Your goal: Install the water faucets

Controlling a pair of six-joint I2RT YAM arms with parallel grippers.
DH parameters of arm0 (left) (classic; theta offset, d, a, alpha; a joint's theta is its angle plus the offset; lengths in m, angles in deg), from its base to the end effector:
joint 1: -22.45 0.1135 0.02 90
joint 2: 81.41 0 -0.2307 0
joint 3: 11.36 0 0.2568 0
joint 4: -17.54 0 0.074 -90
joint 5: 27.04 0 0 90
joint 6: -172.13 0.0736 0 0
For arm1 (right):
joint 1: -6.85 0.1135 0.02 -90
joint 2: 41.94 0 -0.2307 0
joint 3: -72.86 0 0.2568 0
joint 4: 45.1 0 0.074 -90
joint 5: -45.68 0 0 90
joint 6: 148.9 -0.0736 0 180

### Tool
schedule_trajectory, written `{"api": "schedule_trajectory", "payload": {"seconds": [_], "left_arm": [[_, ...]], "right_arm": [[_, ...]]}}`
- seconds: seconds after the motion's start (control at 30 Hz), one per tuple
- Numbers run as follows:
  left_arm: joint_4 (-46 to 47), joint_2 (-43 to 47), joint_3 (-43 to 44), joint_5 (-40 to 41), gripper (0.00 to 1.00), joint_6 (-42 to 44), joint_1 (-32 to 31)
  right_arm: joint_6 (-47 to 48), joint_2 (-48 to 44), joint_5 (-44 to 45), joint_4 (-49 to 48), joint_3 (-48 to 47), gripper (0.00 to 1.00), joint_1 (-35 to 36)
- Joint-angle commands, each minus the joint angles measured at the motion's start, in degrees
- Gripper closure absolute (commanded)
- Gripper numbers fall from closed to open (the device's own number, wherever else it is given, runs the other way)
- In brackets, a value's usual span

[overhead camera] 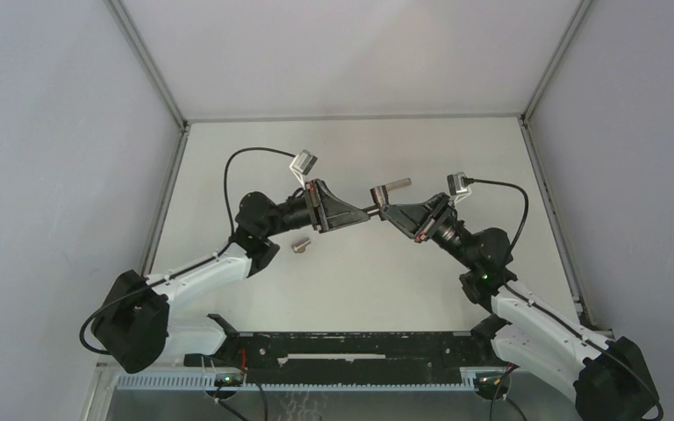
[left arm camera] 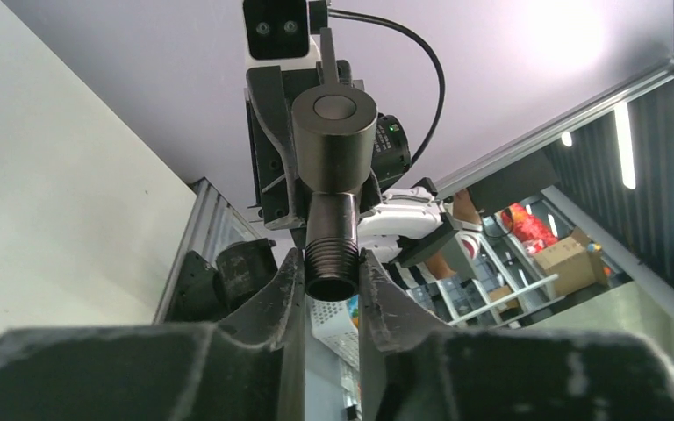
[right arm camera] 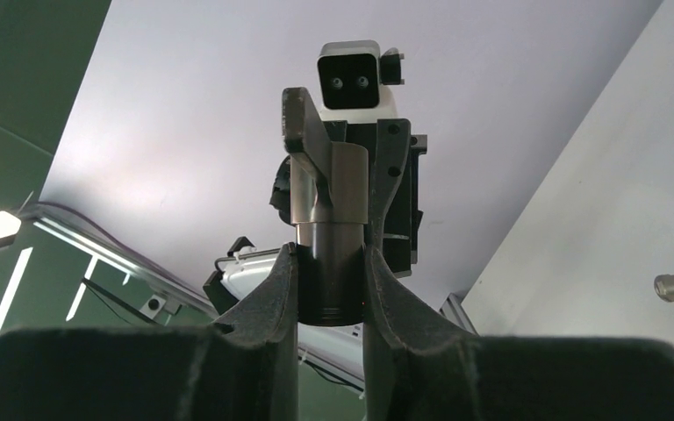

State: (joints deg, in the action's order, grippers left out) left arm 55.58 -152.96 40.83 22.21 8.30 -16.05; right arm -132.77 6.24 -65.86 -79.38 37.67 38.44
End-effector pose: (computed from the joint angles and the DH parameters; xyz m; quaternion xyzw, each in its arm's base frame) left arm 0.2144 -0.2319 0.2888 0.1037 0.6066 -0.7457 0.2555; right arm 0.1981 0.1535 0.2794 0.0560 0.5727 0.7093 0.4072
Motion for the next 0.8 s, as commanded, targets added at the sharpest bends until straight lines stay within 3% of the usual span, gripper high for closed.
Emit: {"api": "schedule_trajectory", "payload": {"seconds": [0.0, 0.07, 0.2, 0.37, 0.47, 0.57, 0.77], "left_arm": [[4.7, -0.6, 1.1, -0.9, 0.89, -1.2, -0.2], [4.8, -0.8, 1.3, -0.8, 0.99, -1.2, -0.2], [3.0, -0.6, 2.2, -2.4, 1.00, 0.2, 0.1], [-7.1, 2.0, 5.1, -7.4, 1.00, 8.4, 0.6], [-16.4, 3.6, 7.5, -10.0, 1.00, 14.9, 0.5], [-27.0, 5.2, 10.5, -10.6, 1.00, 21.7, 0.5], [-34.7, 7.3, 13.7, -11.6, 1.00, 27.9, 0.4]], "right_arm": [[0.3, -0.5, 0.6, -3.0, -0.7, 1.00, 0.0], [0.9, -0.7, 0.3, -2.1, -0.7, 1.00, 0.1], [3.7, -2.7, -1.1, 3.2, -1.0, 0.98, -0.4], [10.8, -6.2, -11.5, 15.8, -4.7, 0.34, -5.0], [14.2, -7.4, -16.1, 20.7, -6.4, 0.14, -6.7], [17.1, -6.5, -21.1, 24.3, -9.0, 0.10, -7.2], [18.3, -2.3, -30.6, 22.9, -11.3, 0.09, -7.2]]}}
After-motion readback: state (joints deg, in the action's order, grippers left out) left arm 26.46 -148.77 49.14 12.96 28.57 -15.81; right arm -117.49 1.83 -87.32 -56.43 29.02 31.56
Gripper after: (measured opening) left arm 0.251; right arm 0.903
